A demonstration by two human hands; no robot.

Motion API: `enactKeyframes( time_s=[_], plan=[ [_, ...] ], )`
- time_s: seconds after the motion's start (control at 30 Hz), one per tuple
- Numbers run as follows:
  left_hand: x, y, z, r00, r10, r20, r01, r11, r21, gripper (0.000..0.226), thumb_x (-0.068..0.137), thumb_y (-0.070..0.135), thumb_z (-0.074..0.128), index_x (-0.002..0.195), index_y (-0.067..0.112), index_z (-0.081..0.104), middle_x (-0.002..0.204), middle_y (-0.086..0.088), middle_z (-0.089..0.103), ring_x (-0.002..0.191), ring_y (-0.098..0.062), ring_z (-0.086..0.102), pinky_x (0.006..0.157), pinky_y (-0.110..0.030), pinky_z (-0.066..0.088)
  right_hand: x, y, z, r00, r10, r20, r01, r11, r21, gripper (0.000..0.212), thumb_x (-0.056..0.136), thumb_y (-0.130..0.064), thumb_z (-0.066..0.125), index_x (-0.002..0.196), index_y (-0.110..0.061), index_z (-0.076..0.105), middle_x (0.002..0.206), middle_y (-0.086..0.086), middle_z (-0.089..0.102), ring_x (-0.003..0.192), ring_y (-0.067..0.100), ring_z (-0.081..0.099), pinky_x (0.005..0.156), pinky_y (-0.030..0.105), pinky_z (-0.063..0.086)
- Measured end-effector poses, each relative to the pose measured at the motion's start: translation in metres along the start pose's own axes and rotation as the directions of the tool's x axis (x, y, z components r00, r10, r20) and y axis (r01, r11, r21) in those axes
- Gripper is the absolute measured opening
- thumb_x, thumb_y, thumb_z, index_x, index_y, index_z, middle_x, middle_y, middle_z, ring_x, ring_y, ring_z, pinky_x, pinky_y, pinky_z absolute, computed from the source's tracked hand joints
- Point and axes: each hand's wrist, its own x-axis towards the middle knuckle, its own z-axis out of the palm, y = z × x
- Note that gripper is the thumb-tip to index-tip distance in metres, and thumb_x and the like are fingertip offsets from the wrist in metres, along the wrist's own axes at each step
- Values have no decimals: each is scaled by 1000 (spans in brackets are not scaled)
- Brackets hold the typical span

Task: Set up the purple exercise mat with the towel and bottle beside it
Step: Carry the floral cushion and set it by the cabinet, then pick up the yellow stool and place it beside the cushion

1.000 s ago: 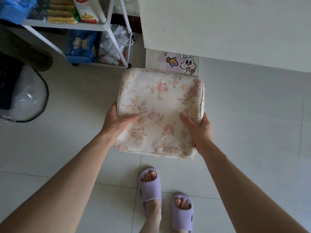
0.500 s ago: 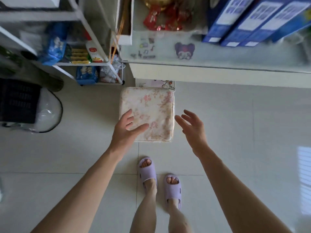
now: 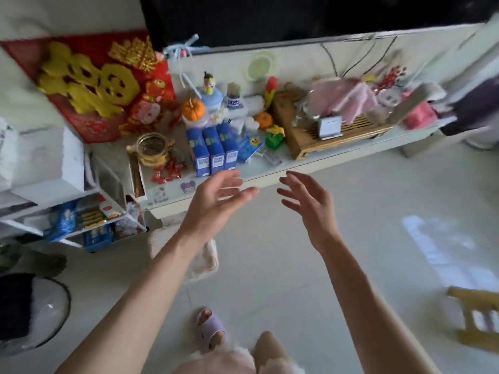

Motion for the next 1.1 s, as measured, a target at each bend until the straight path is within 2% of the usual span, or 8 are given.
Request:
enactKeyframes(
  time_s=[0.17,0.27,0.4,0.57,0.73,0.8,0.93,1.1],
  plan=[
    [-12,92,75,951,191,243,-203,979,26,52,55,52,76,102,34,63,106,1,67,101,-13,65,89,-30,51,-51,-77,-88,958,-187,-216,202,978,50,11,93,-20,57,100,-22,65,98,4,69,89,19,69,89,38,52],
    [-28,122,128,896,269,354,-293,956,16,54,54,53,76,103,34,63,106,1,66,95,-7,65,81,-25,52,-86,-97,-141,912,-261,-316,290,956,48,11,94,-19,57,101,-21,64,97,3,69,89,20,69,87,37,52],
    [-75,137,216,805,299,513,-359,933,19,59,49,62,79,100,37,62,105,5,68,101,-10,65,84,-25,51,-152,-93,-222,822,-315,-475,368,930,20,8,93,-18,58,98,-21,64,95,2,68,87,23,67,85,38,51],
    [-144,135,320,704,304,642,-404,915,9,58,55,58,75,106,37,59,110,5,67,102,-7,65,85,-25,52,-237,-66,-315,717,-280,-639,360,933,-6,6,92,-20,60,95,-23,64,92,-1,69,85,23,68,85,39,52],
    [-226,122,442,572,251,780,-384,923,-16,54,63,44,80,111,29,60,109,3,68,101,-9,67,75,-15,53,-334,-30,-425,577,-235,-782,333,942,-37,6,91,-20,61,93,-25,64,91,-3,70,85,23,69,87,44,53],
    [-248,116,481,523,224,823,-365,931,-21,53,62,45,82,109,33,60,109,4,69,101,-9,67,75,-14,52,-364,-19,-458,517,-220,-827,339,940,-39,6,91,-20,61,96,-21,64,92,-3,70,85,22,70,85,41,54],
    [-290,109,553,412,175,894,-342,939,-27,60,63,38,76,118,22,59,112,0,68,102,-12,67,76,-14,53,-413,3,-517,400,-176,-900,327,944,-39,17,90,-20,62,105,-12,64,97,9,71,86,25,70,82,40,57],
    [-317,97,638,300,119,946,-325,946,-15,49,73,22,76,118,18,58,106,2,68,92,-4,68,68,-11,51,-447,33,-585,314,-97,-944,320,947,9,19,91,-21,60,107,-12,62,100,10,70,80,15,71,69,20,56]
  ],
)
